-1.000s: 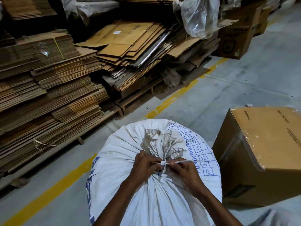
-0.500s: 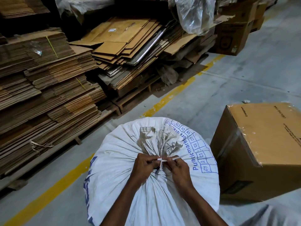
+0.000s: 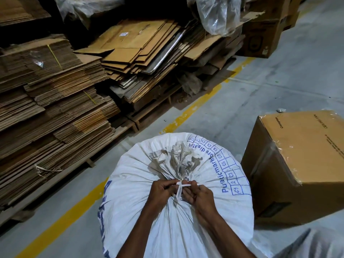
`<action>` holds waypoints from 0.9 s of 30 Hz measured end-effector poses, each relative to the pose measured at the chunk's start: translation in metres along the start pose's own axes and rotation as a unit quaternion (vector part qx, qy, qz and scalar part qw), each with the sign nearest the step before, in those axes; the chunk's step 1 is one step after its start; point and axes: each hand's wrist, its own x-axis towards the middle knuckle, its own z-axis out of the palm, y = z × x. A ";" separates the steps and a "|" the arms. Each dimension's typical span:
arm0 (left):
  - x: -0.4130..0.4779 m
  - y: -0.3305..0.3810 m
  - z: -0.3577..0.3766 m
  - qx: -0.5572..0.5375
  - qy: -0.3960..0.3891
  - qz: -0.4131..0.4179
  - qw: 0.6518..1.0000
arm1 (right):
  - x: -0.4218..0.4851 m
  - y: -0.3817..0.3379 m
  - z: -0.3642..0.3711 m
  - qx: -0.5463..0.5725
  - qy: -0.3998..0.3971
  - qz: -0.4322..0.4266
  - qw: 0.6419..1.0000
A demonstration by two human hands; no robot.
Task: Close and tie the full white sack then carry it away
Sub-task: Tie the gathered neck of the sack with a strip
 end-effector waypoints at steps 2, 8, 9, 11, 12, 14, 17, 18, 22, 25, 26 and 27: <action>-0.002 -0.004 -0.003 -0.007 -0.004 -0.007 1.000 | 0.000 -0.002 -0.002 -0.004 0.030 0.005 1.000; -0.001 -0.002 0.001 -0.036 -0.005 -0.014 0.999 | -0.003 -0.019 0.013 0.041 0.131 -0.007 0.991; 0.000 -0.002 0.001 -0.036 -0.003 -0.012 0.999 | -0.002 -0.020 0.014 0.018 0.143 -0.009 0.990; 0.002 -0.005 -0.001 -0.035 0.004 -0.020 0.999 | -0.002 -0.023 0.014 -0.024 0.159 -0.012 0.987; 0.003 -0.006 -0.002 -0.033 0.002 -0.025 0.999 | -0.004 -0.023 0.014 -0.049 0.156 -0.023 0.986; 0.005 -0.007 -0.003 -0.029 0.004 -0.034 0.999 | -0.005 -0.021 0.009 -0.173 0.156 -0.079 0.969; 0.009 -0.007 -0.002 -0.034 0.008 -0.036 0.999 | -0.011 -0.018 0.003 -0.324 0.126 -0.150 0.926; 0.011 -0.009 -0.002 -0.030 0.008 -0.033 0.999 | -0.012 -0.016 0.001 -0.328 0.104 -0.156 0.926; 0.014 -0.016 -0.003 -0.004 0.012 -0.034 0.999 | -0.020 -0.017 -0.002 -0.324 0.074 -0.144 0.932; 0.014 -0.019 -0.003 -0.009 0.018 -0.042 0.999 | -0.023 -0.013 -0.003 -0.365 0.080 -0.156 0.914; 0.014 -0.019 -0.004 -0.004 0.019 -0.043 0.999 | -0.024 -0.012 -0.003 -0.370 0.087 -0.160 0.911; 0.015 -0.019 -0.003 0.001 0.019 -0.042 0.999 | -0.024 -0.012 -0.003 -0.374 0.096 -0.160 0.909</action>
